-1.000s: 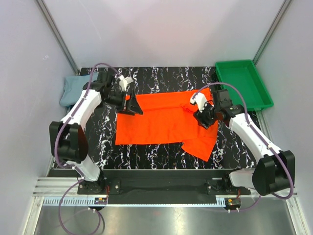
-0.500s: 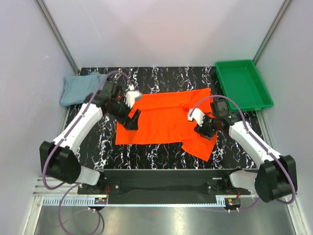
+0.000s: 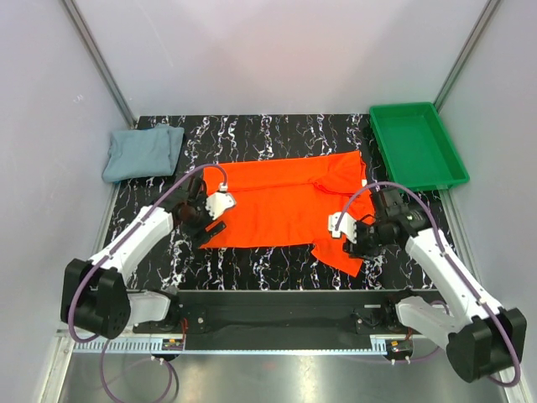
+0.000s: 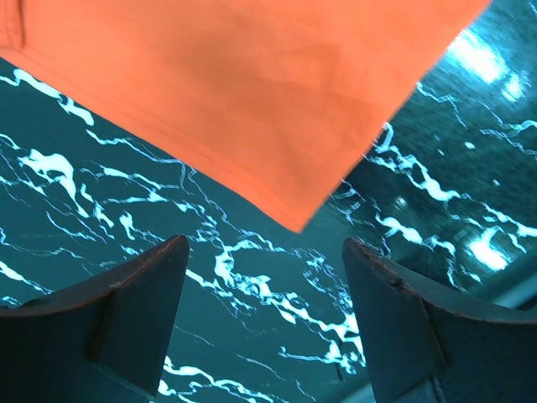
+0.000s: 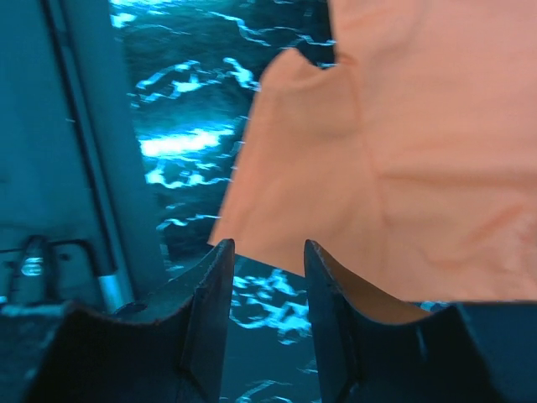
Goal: Fold and stack the t-shirts
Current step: Fold the tshirt
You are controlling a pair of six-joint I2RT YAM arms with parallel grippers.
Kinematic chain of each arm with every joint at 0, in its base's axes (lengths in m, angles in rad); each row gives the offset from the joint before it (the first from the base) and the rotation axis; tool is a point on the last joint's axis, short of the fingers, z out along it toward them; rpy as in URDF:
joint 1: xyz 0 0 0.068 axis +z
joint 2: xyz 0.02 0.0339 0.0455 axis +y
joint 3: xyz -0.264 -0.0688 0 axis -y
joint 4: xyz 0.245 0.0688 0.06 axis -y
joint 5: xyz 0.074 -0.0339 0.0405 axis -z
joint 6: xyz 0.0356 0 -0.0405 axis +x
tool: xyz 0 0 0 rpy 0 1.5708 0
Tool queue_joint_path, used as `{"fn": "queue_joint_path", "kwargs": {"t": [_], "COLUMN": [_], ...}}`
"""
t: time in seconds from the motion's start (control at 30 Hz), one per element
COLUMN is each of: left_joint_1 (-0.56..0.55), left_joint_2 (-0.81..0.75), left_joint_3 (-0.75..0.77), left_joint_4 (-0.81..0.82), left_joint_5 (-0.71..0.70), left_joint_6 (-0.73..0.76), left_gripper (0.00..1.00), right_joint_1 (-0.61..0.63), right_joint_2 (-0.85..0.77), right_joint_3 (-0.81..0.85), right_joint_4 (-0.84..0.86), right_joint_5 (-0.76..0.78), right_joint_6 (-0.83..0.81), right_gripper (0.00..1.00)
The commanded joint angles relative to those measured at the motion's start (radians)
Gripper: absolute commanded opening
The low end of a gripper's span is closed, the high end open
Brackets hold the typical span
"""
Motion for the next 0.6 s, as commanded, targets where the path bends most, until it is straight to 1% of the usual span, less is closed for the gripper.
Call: {"fn": "queue_joint_path", "kwargs": {"t": [0.0, 0.03, 0.1, 0.13, 0.27, 0.33, 0.47, 0.57], "left_joint_1": [-0.003, -0.001, -0.001, -0.001, -0.001, -0.001, -0.001, -0.001], "left_joint_2": [0.033, 0.037, 0.051, 0.059, 0.113, 0.123, 0.137, 0.142], "left_joint_3": [0.02, 0.032, 0.038, 0.045, 0.058, 0.074, 0.095, 0.112], "left_joint_4": [0.08, 0.082, 0.093, 0.105, 0.134, 0.136, 0.134, 0.137], "left_joint_5": [-0.015, -0.007, 0.001, 0.001, -0.016, -0.018, -0.025, -0.032], "left_joint_6": [0.011, 0.008, -0.004, -0.009, -0.015, -0.009, 0.0, 0.002], "left_gripper": [0.78, 0.77, 0.76, 0.76, 0.75, 0.75, 0.75, 0.76], "right_joint_1": [0.007, 0.009, 0.019, 0.027, 0.076, 0.098, 0.111, 0.124], "right_joint_2": [0.127, 0.164, 0.224, 0.227, 0.166, 0.134, 0.097, 0.074], "right_joint_3": [0.086, 0.13, 0.141, 0.135, 0.005, -0.047, -0.1, -0.149], "right_joint_4": [-0.083, -0.127, -0.127, -0.106, -0.025, -0.017, -0.031, -0.025], "right_joint_5": [-0.101, -0.133, -0.142, -0.133, -0.081, -0.055, -0.023, 0.013], "right_joint_6": [0.089, 0.103, 0.132, 0.128, 0.08, 0.056, 0.007, -0.062], "right_gripper": [0.45, 0.44, 0.41, 0.41, 0.39, 0.39, 0.38, 0.38]}}
